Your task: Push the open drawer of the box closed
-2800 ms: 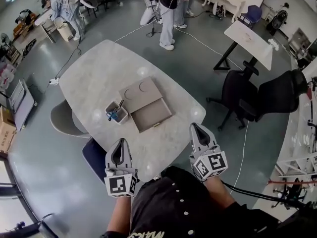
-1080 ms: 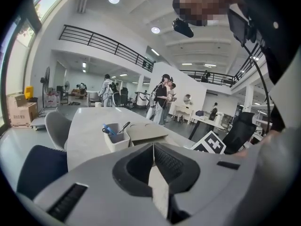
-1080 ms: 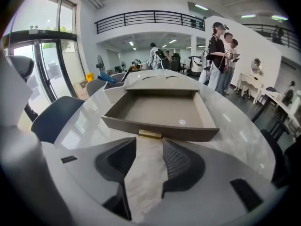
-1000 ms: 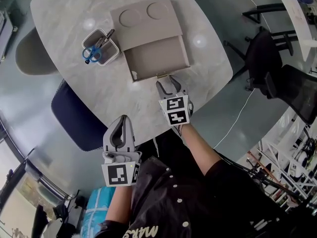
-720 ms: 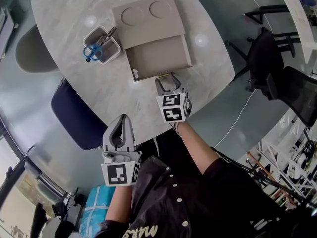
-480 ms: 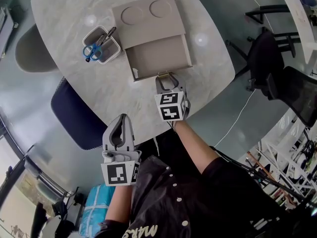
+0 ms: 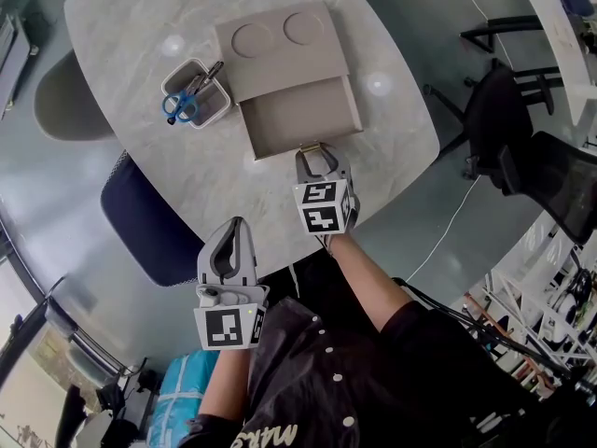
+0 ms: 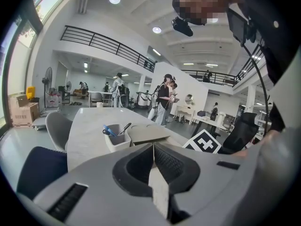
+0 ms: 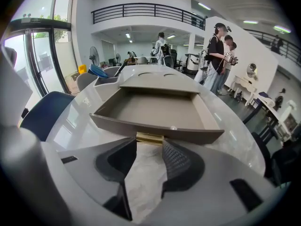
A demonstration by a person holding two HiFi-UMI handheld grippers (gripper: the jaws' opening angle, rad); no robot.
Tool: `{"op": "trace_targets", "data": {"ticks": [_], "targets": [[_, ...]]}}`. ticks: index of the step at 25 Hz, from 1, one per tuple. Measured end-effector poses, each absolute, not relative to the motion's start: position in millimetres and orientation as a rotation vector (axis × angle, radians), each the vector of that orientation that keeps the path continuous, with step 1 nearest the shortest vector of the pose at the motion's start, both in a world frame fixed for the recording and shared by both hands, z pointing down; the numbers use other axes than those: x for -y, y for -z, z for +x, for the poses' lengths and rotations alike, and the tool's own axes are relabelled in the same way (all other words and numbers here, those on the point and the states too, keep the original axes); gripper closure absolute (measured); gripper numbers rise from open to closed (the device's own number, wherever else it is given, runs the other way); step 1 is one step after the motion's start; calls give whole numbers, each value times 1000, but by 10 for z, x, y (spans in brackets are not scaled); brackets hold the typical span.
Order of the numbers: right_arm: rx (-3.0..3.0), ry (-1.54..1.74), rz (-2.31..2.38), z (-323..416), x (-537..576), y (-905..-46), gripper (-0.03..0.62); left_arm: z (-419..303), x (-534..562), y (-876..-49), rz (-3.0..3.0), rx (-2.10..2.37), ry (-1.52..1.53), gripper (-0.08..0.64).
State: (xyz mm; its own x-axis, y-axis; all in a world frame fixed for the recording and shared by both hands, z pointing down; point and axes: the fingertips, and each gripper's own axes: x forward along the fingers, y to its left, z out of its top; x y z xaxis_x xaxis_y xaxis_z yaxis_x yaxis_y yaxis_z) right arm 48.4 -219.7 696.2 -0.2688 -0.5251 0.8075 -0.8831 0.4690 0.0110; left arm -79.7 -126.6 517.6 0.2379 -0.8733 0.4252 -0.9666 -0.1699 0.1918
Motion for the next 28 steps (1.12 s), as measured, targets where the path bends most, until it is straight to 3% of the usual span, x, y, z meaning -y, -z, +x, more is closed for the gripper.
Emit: {"op": "trace_targets", "data": {"ticks": [28], "targets": [[1972,-503,1180,325,2751,-6926,423,-700,1406,-5153,2123,1675,-301,543]]}}
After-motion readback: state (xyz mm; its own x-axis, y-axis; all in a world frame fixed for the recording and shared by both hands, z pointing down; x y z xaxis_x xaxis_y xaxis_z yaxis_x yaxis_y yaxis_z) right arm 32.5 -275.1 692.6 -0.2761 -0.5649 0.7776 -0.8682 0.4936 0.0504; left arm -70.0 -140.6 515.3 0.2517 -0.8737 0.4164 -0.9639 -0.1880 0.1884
